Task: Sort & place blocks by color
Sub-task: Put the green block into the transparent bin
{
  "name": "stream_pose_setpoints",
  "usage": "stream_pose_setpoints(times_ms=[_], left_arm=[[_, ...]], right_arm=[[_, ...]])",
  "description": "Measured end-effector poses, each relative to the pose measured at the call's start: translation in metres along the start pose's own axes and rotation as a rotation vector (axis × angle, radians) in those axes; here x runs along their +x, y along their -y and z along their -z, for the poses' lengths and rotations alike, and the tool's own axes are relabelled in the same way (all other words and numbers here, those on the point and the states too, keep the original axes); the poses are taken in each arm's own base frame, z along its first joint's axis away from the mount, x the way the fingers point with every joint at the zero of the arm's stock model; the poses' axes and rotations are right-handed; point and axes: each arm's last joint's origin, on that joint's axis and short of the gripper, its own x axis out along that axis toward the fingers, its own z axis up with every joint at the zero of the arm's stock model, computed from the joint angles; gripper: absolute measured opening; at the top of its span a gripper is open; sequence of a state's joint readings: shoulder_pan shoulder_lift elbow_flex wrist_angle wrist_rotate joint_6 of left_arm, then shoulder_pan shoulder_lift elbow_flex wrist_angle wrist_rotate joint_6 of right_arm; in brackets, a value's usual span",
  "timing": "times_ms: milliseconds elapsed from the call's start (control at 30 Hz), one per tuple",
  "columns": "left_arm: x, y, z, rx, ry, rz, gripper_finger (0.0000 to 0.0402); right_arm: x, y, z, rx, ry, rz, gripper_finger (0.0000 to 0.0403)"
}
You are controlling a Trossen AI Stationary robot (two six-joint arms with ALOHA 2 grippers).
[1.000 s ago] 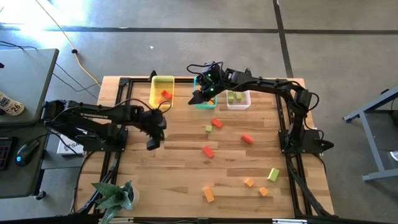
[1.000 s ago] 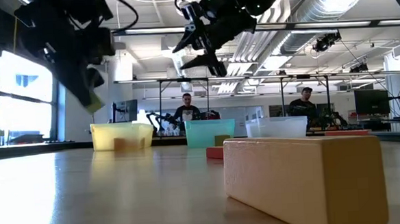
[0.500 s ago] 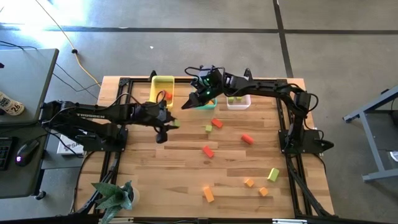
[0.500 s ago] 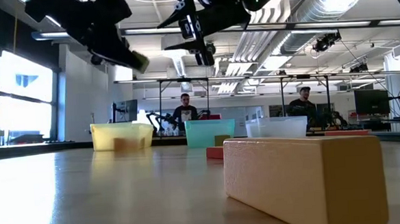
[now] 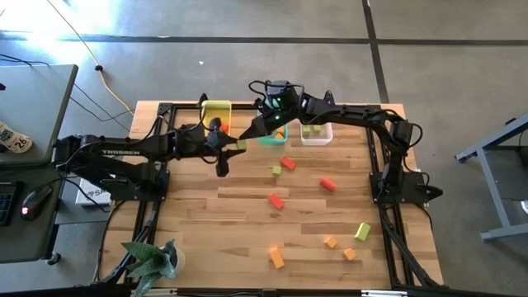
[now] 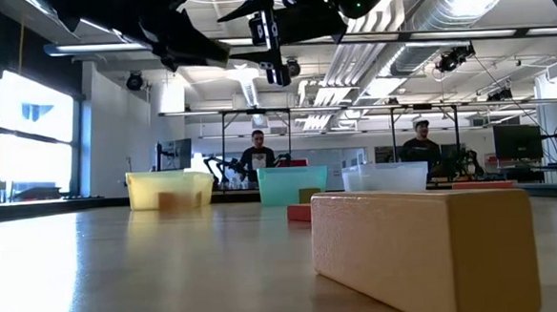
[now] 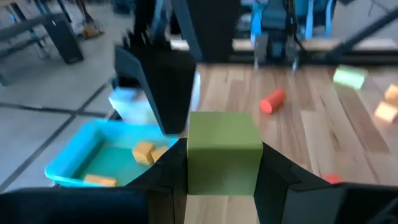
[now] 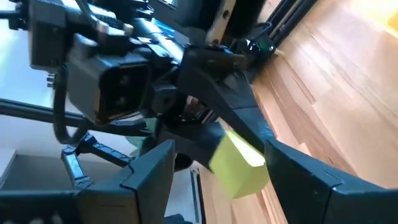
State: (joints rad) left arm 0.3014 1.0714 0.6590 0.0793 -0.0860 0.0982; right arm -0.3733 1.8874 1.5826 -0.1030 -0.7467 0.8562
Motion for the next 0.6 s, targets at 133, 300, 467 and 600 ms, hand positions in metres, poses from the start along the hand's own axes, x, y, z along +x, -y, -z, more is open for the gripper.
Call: stream_pose_setpoints(times_ms=[133,300,467,600], left_arm=[[0.001,-0.002,-0.003,-0.007,0.041,-0.009,0.0104],[0.000,-0.004,-0.010,-0.010,0.098,-0.024,0.0104],[-0.001,-0.008,-0.014,-0.001,0.142,-0.047,0.0104],[0.000,-0.013,-0.013,-0.005,0.145,-0.066,0.0104]], right_arm=[[-0.002,0.001,-0.002,0.000,0.008,0.002,0.0236],[-0.003,0.003,-0.003,0.005,0.007,0.004,0.0236],[-0.003,0.002,-0.003,-0.003,-0.008,-0.020,0.0236],[-0.004,0.002,-0.004,0.014,-0.001,-0.019,0.0232]])
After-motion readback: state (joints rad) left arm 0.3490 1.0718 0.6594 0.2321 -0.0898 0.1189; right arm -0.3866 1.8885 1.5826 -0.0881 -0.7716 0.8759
